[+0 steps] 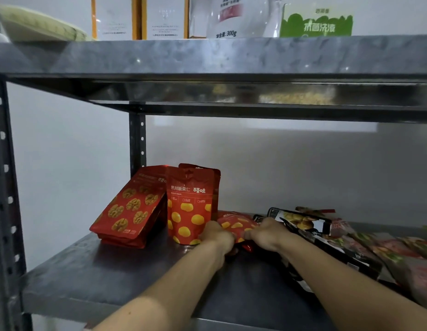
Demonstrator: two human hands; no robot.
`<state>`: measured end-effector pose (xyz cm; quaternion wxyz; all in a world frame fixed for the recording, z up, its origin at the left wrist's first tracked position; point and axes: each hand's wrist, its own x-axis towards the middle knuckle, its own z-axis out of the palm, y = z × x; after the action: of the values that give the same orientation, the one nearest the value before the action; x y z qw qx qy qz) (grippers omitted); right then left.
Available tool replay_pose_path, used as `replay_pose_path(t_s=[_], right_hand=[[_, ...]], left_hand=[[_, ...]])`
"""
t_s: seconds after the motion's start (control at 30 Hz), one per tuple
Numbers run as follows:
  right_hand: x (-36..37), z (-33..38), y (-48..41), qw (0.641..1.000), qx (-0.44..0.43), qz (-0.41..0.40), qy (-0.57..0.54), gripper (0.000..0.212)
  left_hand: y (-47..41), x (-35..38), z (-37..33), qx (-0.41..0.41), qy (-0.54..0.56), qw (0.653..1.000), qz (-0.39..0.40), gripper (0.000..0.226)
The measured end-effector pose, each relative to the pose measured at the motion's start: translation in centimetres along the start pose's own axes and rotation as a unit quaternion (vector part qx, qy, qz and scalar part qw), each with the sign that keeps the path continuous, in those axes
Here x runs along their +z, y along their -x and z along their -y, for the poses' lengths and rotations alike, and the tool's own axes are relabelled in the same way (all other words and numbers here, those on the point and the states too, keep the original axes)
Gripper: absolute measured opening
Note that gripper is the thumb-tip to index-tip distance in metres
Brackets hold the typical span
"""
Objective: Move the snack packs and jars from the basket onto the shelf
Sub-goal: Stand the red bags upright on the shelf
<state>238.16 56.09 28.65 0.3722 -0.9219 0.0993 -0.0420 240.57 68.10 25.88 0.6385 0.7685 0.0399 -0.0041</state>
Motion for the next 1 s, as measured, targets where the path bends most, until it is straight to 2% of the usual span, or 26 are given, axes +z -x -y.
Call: replay_pose_path(t_s=[0.1,0.2,0.3,0.43,0.47,0.67,0.87,1.0], right_hand=[[-0.3,-0.4,0.0,0.999,0.003,0.009,-0.046,0.03],[-0.3,-0.8,0.1,0.993,0.004,0.002,-0.117,0.034],[-0.5,-1.4,0.0,0.985,-0.003,-0.001,-0.171,0.036],[-0.3,-1.8,-0.4,0.973,-0.016,0.003,-0.232,0.061],[-0.3,-1.8,-0.4,0.971,-0.02,0.002,-0.239,0.066],[-0.3,-0.2,1.3,0.964,-0.073,-0.027,-0.254,0.068],[1.3,2.2,3.7,0.962,-0.102,-0.105,-0.232,0.079],[3.2,4.2,5.7,0.958,-0.095,-0.14,-0.231,0.064]], left_hand=[[0.0,0.5,-0.1,0.003,0.043,0.999,-0.013,0.008],[0.4,0.9,-0.5,0.037,0.057,0.998,-0.007,0.02],[1.1,1.4,-1.2,0.096,0.033,0.995,-0.015,0.042],[2.3,1.3,-2.0,0.137,0.02,0.99,-0.011,0.044],[2.7,1.1,-2.1,0.148,0.018,0.989,-0.01,0.043],[4.3,-1.5,-2.4,0.205,0.002,0.979,-0.022,0.046],[5.8,-5.4,-1.7,0.244,0.034,0.969,-0.023,0.042],[6.2,-9.0,-0.6,0.243,0.053,0.968,-0.015,0.036]])
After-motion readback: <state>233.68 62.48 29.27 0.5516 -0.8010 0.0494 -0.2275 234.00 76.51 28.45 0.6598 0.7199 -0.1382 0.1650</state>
